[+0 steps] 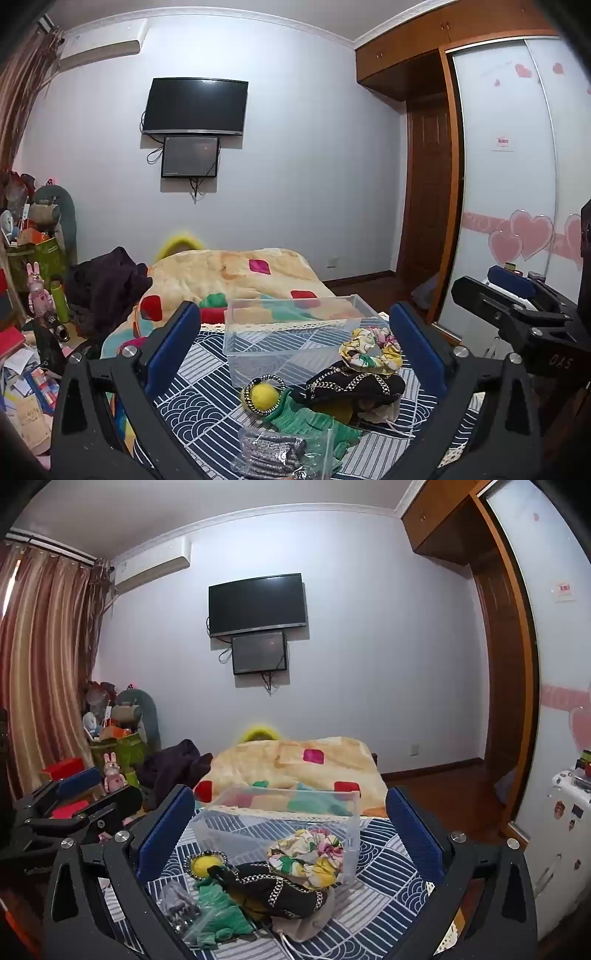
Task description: Organize soft objects
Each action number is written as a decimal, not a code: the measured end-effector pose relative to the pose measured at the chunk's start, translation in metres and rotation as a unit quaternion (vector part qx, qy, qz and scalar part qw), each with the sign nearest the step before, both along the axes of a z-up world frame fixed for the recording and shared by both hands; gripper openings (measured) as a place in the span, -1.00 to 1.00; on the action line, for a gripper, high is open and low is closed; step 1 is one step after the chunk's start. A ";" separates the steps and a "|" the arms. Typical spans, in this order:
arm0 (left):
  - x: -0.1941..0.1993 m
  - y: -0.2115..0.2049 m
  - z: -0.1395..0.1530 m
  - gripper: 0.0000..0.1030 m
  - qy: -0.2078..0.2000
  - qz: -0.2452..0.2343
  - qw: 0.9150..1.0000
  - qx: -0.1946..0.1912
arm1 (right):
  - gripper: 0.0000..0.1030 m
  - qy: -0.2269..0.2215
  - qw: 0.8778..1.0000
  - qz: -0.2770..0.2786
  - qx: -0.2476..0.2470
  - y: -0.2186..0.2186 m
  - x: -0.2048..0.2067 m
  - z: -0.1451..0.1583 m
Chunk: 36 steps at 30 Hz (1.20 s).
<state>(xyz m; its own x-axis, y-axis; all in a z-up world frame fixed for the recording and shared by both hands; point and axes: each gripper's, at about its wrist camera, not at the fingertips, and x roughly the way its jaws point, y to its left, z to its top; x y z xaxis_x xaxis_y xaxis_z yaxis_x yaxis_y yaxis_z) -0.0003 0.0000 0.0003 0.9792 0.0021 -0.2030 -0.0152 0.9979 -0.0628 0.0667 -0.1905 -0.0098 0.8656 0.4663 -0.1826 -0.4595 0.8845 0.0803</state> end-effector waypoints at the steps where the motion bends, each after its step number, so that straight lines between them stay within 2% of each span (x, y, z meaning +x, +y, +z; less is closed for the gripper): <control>1: -0.001 0.000 0.000 1.00 -0.002 0.001 1.000 -0.001 | 1.00 -0.001 1.000 -0.001 0.000 0.000 0.000 0.000; 36: -0.001 -0.005 -0.002 1.00 -0.008 -0.011 1.000 -0.007 | 1.00 -0.008 1.000 0.006 0.001 -0.001 -0.006 0.006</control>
